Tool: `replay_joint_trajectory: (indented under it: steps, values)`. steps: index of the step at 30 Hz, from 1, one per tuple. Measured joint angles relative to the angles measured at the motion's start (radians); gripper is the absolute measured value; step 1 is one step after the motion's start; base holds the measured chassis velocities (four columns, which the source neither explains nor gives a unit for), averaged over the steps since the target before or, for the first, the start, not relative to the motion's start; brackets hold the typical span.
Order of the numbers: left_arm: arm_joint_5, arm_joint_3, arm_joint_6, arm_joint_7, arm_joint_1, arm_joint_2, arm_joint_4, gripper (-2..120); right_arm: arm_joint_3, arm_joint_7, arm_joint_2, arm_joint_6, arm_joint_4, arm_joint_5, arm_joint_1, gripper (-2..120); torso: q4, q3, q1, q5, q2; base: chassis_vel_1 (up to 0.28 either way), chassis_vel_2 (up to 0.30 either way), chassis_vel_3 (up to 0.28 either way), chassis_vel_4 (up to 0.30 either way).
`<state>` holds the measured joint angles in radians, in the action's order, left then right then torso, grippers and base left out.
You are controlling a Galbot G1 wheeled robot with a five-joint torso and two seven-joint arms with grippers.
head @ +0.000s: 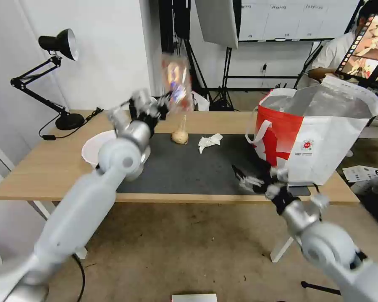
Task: Pick up the trash from the table and place it into the takeout bag.
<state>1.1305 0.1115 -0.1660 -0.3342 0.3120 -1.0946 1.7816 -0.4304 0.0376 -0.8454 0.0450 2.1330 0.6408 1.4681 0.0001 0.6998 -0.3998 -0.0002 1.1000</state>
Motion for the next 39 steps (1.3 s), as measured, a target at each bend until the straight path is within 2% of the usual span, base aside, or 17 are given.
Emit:
replay_joint_trajectory:
  steps: [1, 3, 4, 7, 8, 10, 11, 13, 14, 15, 16, 18, 22, 26, 36, 37, 39]
  values:
    - [-0.019, 0.071, 0.010, 0.004, -0.071, -0.027, -0.038, 0, -0.021, 0.001, -0.046, 0.009, 0.006, -0.046, 0.064, 100, -0.0003, 0.000, 0.000, 0.0011, 0.000, 0.000, 0.000, 0.000, 0.000]
    - [-0.086, 0.167, 0.023, 0.026, -0.170, -0.085, -0.111, 0, -0.040, 0.006, -0.095, 0.019, 0.016, -0.080, 0.120, 100, -0.0005, 0.000, 0.000, 0.0004, 0.000, 0.000, 0.000, 0.000, 0.000]
    - [-0.086, 0.167, 0.023, 0.026, -0.170, -0.085, -0.111, 0, -0.040, 0.006, -0.095, 0.019, 0.016, -0.080, 0.120, 100, -0.0005, 0.000, 0.000, 0.0004, 0.000, 0.000, 0.000, 0.000, 0.000]
    - [-0.209, 0.258, 0.046, 0.060, -0.273, -0.180, -0.223, 0, -0.052, 0.009, -0.133, 0.027, 0.019, -0.106, 0.155, 100, 0.0001, 0.000, 0.000, 0.0003, 0.000, 0.000, 0.000, 0.000, 0.000]
    - [-0.209, 0.258, 0.046, 0.060, -0.273, -0.180, -0.223, 0, -0.052, 0.009, -0.133, 0.027, 0.019, -0.106, 0.155, 100, 0.0001, 0.000, 0.000, 0.0003, 0.000, 0.000, 0.000, 0.000, 0.000]
    - [-0.282, 0.324, 0.067, 0.082, -0.352, -0.296, -0.332, 0, -0.055, 0.010, -0.156, 0.032, 0.023, -0.120, 0.173, 100, -0.0002, 0.000, 0.000, 0.0008, 0.000, 0.000, 0.000, 0.000, 0.000]
    - [-0.282, 0.324, 0.067, 0.082, -0.352, -0.296, -0.332, 0, -0.055, 0.010, -0.156, 0.032, 0.023, -0.120, 0.173, 100, -0.0002, 0.000, 0.000, 0.0008, 0.000, 0.000, 0.000, 0.000, 0.000]
    - [-0.336, 0.359, 0.082, 0.106, -0.385, -0.370, -0.402, 0, -0.055, 0.010, -0.168, 0.034, 0.023, -0.131, 0.181, 100, -0.0004, 0.000, 0.000, 0.0007, 0.000, 0.000, 0.000, 0.000, 0.000]
    - [-0.390, 0.391, 0.102, 0.134, -0.409, -0.429, -0.467, 0, -0.053, 0.009, -0.178, 0.038, 0.023, -0.141, 0.184, 100, -0.0008, 0.000, 0.000, 0.0010, 0.000, 0.000, 0.000, 0.000, 0.000]
    - [-0.390, 0.391, 0.102, 0.134, -0.409, -0.429, -0.467, 0, -0.053, 0.009, -0.178, 0.038, 0.023, -0.141, 0.184, 100, -0.0008, 0.000, 0.000, 0.0010, 0.000, 0.000, 0.000, 0.000, 0.000]
    - [-0.433, 0.416, 0.115, 0.155, -0.423, -0.469, -0.519, 0, -0.052, 0.009, -0.184, 0.040, 0.021, -0.146, 0.185, 100, -0.0007, 0.000, 0.000, 0.0007, 0.000, 0.000, 0.000, 0.000, 0.000]
    - [-0.497, 0.466, 0.150, 0.196, -0.443, -0.503, -0.585, 0, -0.047, 0.008, -0.188, 0.041, 0.020, -0.148, 0.182, 100, -0.0006, 0.000, 0.000, 0.0009, 0.000, 0.000, 0.000, 0.000, 0.000]
    - [-0.564, 0.537, 0.177, 0.241, -0.456, -0.509, -0.651, 0, -0.045, 0.005, -0.188, 0.045, 0.017, -0.148, 0.179, 100, 0.0001, 0.000, 0.000, 0.0006, 0.000, 0.000, 0.000, 0.000, 0.000]
    - [-0.580, 0.565, 0.180, 0.253, -0.453, -0.506, -0.693, 0, -0.043, 0.002, -0.188, 0.051, 0.009, -0.148, 0.174, 100, 0.0003, 0.000, 0.000, 0.0004, 0.000, 0.000, 0.000, 0.000, 0.000]
    - [-0.585, 0.575, 0.175, 0.263, -0.445, -0.501, -0.697, 0, -0.037, 0.001, -0.191, 0.053, 0.001, -0.145, 0.167, 100, 0.0000, 0.000, 0.000, 0.0003, 0.000, 0.000, 0.000, 0.000, 0.000]
    - [-0.582, 0.575, 0.174, 0.258, -0.441, -0.501, -0.692, 6, -0.039, 0.001, -0.191, 0.054, 0.001, -0.145, 0.171, 100, -0.0001, 0.000, 0.000, 0.0003, 0.000, 0.000, 0.000, 0.000, 0.000]
    - [-0.581, 0.576, 0.174, 0.255, -0.440, -0.501, -0.689, 8, -0.040, 0.001, -0.191, 0.054, 0.001, -0.145, 0.172, 100, -0.0001, 0.000, 0.000, 0.0003, 0.000, 0.000, 0.000, 0.000, 0.000]
